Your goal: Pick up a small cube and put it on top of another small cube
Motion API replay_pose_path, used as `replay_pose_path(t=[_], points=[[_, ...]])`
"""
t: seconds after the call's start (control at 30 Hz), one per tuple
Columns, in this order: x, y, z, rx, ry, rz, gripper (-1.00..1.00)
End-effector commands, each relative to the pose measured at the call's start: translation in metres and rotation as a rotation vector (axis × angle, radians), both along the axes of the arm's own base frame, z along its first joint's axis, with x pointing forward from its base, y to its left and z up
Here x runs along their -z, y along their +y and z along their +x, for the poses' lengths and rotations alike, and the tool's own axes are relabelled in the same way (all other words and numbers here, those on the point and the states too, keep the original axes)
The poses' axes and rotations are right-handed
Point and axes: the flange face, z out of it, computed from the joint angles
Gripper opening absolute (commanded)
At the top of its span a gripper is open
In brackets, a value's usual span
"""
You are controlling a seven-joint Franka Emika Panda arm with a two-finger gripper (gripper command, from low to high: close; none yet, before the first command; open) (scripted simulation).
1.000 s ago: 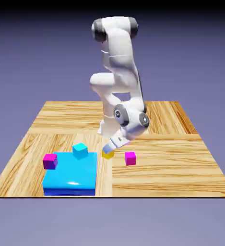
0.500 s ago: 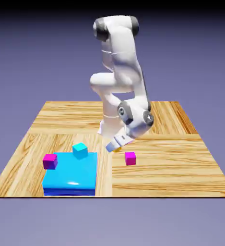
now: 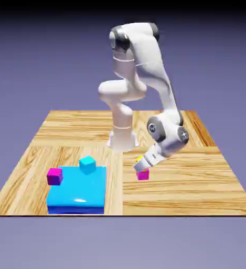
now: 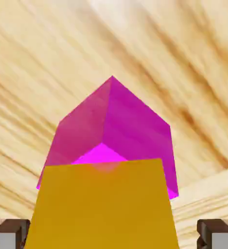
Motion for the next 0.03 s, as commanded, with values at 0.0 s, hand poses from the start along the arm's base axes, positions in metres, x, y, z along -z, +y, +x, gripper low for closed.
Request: replay_pose_path(t=[0.0], points=[[-0.0140,0.0062,0.0035,0.000,0.001,0.002,1.00]])
